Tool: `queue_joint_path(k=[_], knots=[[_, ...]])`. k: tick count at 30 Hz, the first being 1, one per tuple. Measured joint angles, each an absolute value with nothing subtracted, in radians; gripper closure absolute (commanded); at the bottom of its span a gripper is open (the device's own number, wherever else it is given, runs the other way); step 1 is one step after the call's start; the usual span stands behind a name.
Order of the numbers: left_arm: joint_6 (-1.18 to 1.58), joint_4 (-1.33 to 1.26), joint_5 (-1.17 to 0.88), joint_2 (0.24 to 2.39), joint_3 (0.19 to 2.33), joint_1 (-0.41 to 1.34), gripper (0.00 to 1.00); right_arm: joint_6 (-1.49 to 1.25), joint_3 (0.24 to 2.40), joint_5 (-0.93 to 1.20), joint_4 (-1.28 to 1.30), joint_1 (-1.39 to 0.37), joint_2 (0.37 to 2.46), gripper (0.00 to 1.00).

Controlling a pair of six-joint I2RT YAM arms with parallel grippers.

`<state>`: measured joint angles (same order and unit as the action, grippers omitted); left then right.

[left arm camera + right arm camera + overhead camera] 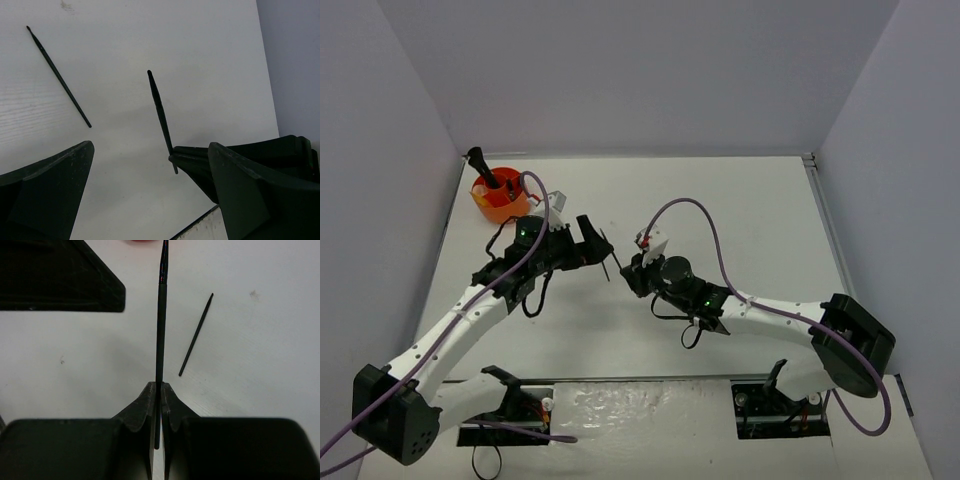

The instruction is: Organize the makeup

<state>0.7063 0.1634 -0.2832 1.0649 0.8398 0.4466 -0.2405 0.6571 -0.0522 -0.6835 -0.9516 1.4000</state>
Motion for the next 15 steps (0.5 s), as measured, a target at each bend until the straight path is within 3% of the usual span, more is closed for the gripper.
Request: queue_joint_path(k=[5, 8, 13, 15], knots=[[0.721, 0.124, -0.267, 1.106, 0.86, 0.496, 0.13, -0.238, 0.647, -0.032, -0.753, -0.952, 1.395, 1.0], [0.724, 0.107, -0.256, 1.135, 0.879, 0.522, 0.25, -0.238, 0.647, -0.023, -0.782, -0.952, 1.393, 1.0], [0.734, 0.082, -0.243, 1.167, 0.893, 0.543, 0.78, -0.238, 0.647, -0.01, -0.814, -0.952, 1.392, 1.0], [0.733, 0.067, -0.237, 1.176, 0.894, 0.549, 0.9, -0.238, 0.647, -0.001, -0.821, -0.952, 1.392, 0.97]])
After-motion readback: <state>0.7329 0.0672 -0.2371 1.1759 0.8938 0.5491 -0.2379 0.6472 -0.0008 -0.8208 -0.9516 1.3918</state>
